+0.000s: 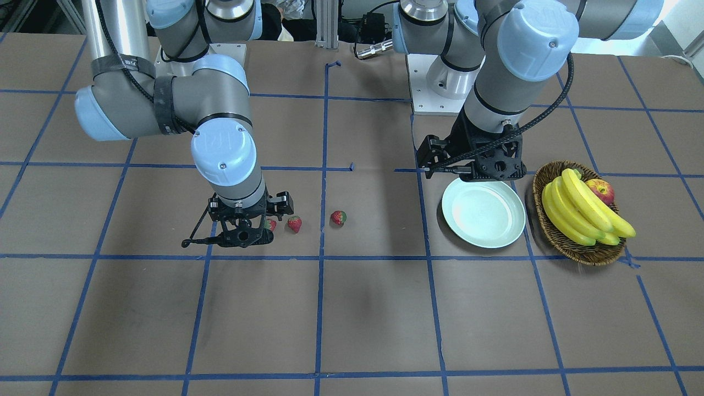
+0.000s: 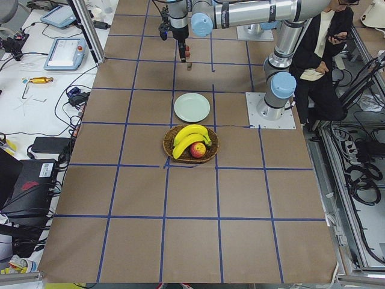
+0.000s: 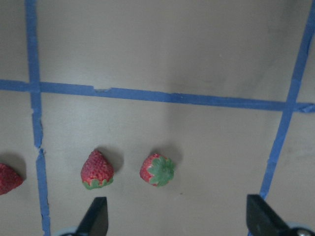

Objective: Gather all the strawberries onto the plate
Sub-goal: 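Move the right gripper back down over the next strawberry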

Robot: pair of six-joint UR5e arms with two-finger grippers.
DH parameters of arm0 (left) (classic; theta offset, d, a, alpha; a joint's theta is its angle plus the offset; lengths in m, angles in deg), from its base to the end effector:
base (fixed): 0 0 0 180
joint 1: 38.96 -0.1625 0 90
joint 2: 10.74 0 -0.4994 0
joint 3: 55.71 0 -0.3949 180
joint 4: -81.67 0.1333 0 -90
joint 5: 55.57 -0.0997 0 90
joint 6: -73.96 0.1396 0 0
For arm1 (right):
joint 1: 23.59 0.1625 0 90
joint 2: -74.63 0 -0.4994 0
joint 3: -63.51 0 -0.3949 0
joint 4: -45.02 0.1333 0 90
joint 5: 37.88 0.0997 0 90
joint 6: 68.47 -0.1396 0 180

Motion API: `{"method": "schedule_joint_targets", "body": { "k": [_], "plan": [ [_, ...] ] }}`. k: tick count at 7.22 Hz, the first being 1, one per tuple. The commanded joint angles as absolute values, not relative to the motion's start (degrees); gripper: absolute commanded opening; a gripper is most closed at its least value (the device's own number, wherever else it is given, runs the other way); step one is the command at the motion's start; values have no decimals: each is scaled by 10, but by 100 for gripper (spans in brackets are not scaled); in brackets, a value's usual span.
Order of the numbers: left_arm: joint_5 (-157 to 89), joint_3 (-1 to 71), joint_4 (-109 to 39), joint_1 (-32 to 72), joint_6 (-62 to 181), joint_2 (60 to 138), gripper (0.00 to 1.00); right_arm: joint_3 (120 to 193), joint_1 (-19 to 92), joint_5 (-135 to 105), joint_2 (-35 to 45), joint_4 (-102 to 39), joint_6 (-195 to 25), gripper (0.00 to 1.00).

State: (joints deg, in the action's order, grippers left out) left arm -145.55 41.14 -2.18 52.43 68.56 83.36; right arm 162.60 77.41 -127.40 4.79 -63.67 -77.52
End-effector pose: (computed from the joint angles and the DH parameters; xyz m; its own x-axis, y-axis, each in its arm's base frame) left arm -0.1457 -0.5077 0.4382 -0.9975 -0.0696 -0.0075 -0.0700 0.9941 0.0833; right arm 0.2444 -0.5526 0.2828 -0.9992 -0.0351 0.0207 -0.0308 0.9828 0.1823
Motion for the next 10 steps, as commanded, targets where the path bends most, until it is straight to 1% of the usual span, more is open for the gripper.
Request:
{"method": "schedule_joint_targets", "body": {
  "k": [1, 3, 4, 5, 10],
  "plan": [
    [-1454, 411, -22, 527, 681, 836, 100, 1654, 768, -1266, 51, -643, -893, 100],
    [-1455, 427, -21, 530, 685, 834, 100, 1665, 768, -1239, 55, -646, -965, 100],
    [-1455, 430, -21, 530, 685, 833, 100, 1683, 768, -1222, 56, -672, -976, 100],
    [-1455, 430, -21, 530, 688, 833, 100, 1699, 768, -1203, 60, -730, -1002, 100],
    [-1454, 433, -22, 532, 687, 834, 100, 1719, 766, -1215, 64, -737, -1015, 100]
  ]
}}
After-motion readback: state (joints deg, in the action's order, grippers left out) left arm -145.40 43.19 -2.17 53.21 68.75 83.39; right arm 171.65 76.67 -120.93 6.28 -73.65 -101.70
